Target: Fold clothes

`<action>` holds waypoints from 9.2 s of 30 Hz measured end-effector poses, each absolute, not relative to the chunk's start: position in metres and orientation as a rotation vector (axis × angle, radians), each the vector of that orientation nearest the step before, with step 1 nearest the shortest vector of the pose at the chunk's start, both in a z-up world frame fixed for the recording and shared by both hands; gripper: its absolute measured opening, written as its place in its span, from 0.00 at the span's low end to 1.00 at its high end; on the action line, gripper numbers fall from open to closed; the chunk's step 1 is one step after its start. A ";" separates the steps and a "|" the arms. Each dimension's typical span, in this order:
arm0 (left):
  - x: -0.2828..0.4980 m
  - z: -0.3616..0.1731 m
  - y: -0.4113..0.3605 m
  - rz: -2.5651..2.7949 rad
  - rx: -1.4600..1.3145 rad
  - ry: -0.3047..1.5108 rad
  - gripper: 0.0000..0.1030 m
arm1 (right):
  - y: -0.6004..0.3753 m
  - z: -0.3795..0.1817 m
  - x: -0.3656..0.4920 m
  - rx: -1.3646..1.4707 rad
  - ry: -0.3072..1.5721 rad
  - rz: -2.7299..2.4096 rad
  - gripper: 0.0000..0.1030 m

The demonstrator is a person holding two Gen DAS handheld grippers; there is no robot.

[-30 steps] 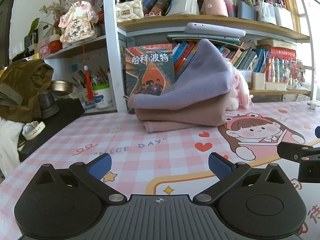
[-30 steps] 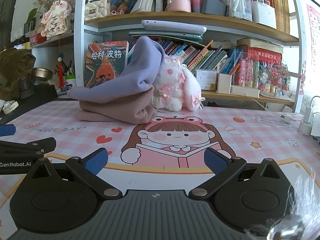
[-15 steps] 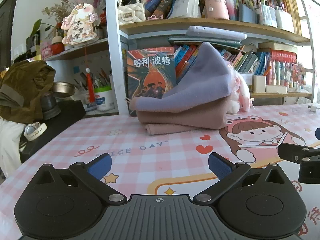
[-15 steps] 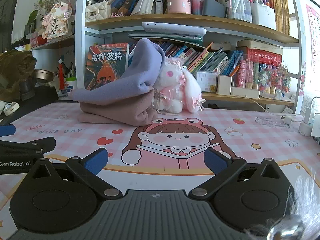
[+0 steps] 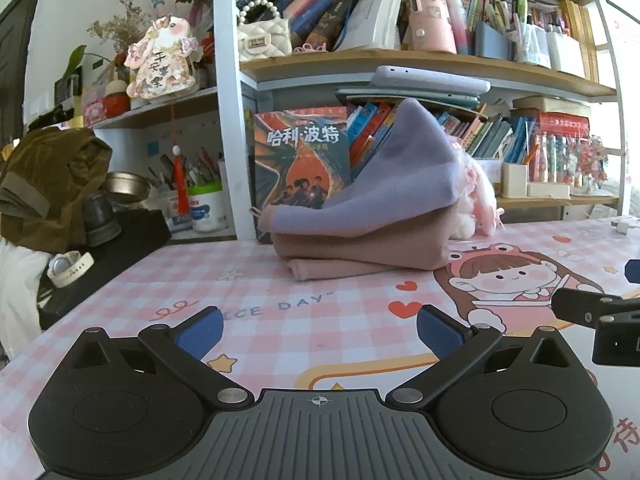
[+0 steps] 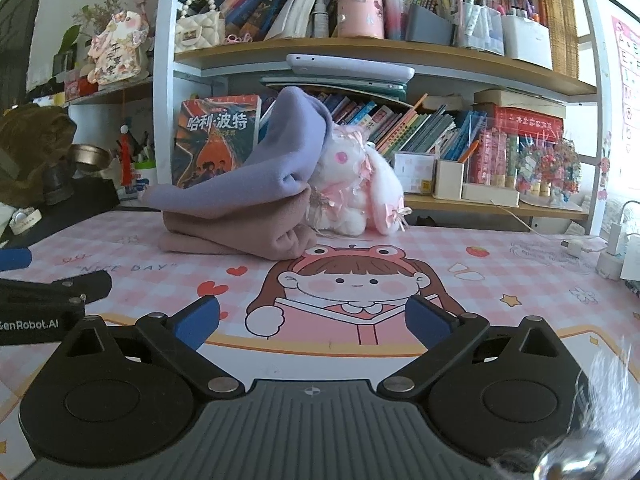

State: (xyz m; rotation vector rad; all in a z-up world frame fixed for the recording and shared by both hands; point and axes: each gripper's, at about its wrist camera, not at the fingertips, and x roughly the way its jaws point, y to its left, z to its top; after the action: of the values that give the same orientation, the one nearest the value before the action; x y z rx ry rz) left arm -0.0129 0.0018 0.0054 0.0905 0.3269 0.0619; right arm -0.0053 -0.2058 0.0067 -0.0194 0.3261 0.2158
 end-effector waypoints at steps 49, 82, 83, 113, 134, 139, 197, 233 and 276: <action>-0.009 0.005 0.010 0.070 0.037 0.358 1.00 | -0.202 0.005 0.001 -0.047 0.370 0.183 0.40; -0.008 0.005 0.004 0.042 0.065 0.360 1.00 | -0.200 0.005 0.000 -0.061 0.366 0.192 0.36; -0.008 0.004 0.004 0.033 0.063 0.362 1.00 | -0.200 0.005 0.000 -0.057 0.368 0.200 0.36; 0.168 0.037 -0.044 -0.120 0.571 0.346 0.89 | -0.209 0.004 0.006 0.013 0.410 0.238 0.40; -0.096 0.017 0.005 -0.339 0.517 0.312 0.12 | -0.222 0.004 0.004 0.079 0.439 0.296 0.43; -0.127 -0.005 0.008 -0.383 0.556 0.377 0.18 | -0.231 0.022 -0.023 0.117 0.436 0.386 0.43; -0.197 0.019 0.173 -0.256 -0.337 0.377 0.10 | -0.122 0.077 0.000 0.092 0.709 0.797 0.63; 0.038 -0.004 0.132 -0.255 -0.168 0.553 0.11 | -0.249 0.020 -0.102 0.087 0.689 0.666 0.09; -0.034 0.010 0.016 -0.625 0.343 0.603 0.02 | -0.225 0.017 -0.094 -0.226 0.696 0.740 0.07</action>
State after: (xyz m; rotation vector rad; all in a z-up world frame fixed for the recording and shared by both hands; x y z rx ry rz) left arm -0.0342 0.0165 0.0103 0.3430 0.6032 -0.6246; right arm -0.0944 -0.2245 0.0165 -0.2259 0.6962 0.7401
